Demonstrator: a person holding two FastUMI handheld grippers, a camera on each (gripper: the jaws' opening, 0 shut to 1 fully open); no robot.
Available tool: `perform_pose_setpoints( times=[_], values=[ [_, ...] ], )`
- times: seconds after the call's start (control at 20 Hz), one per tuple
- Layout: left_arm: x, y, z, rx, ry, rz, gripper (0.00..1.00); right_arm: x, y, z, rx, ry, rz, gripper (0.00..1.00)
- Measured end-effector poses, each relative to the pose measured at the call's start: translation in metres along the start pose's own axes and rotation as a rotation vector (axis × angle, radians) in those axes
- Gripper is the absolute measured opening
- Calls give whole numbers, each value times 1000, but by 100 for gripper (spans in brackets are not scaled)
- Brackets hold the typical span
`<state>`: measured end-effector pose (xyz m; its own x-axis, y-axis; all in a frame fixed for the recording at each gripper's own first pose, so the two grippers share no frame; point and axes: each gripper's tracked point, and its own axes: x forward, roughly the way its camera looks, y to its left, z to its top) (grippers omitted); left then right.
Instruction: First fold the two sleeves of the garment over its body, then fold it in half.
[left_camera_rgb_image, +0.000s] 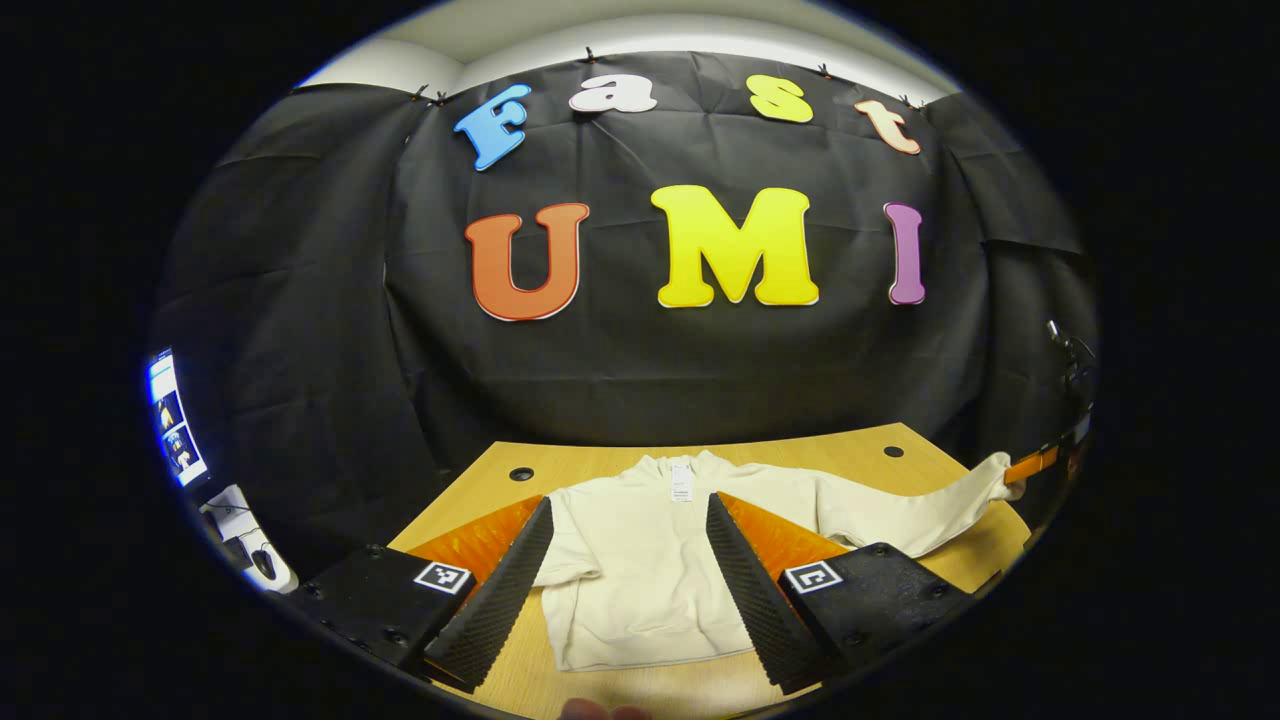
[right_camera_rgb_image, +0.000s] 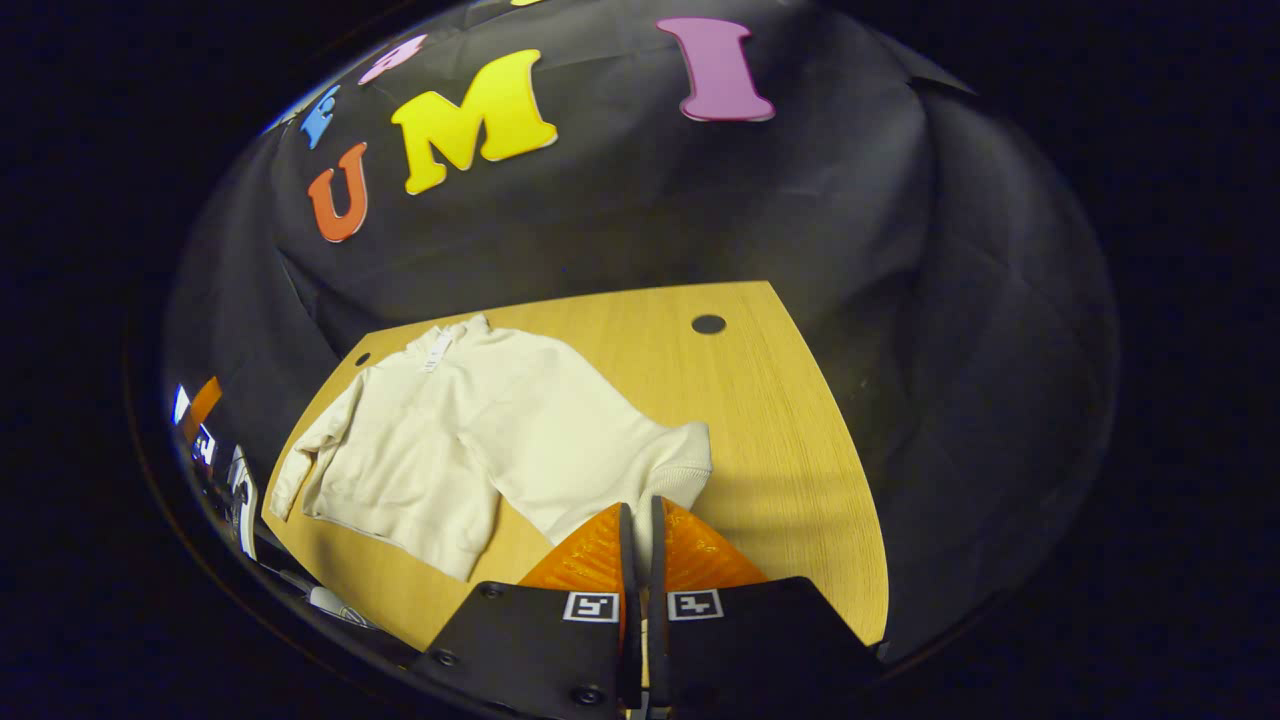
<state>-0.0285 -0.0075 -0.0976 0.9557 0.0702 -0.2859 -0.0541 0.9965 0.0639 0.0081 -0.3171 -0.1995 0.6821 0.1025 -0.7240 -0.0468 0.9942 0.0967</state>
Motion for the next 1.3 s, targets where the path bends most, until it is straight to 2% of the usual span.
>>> perform_pose_setpoints(
  times=[0.4,0.65,0.85,0.95,1.05,1.3],
  values=[
    [-12,71,-12,-80,3,121,98,29,168,120,-177,-111,221,3],
    [-24,119,-20,-115,7,214,98,72,275,158,-279,-137,334,3],
    [-41,166,-30,-151,12,324,98,110,367,159,-307,-96,447,3],
    [-47,183,-33,-186,11,366,98,137,403,151,-332,-64,473,3],
    [-52,197,-33,-199,6,397,98,167,432,141,-349,-36,479,3],
    [-65,223,-40,-193,21,459,98,250,474,96,-358,78,442,3]
  ],
)
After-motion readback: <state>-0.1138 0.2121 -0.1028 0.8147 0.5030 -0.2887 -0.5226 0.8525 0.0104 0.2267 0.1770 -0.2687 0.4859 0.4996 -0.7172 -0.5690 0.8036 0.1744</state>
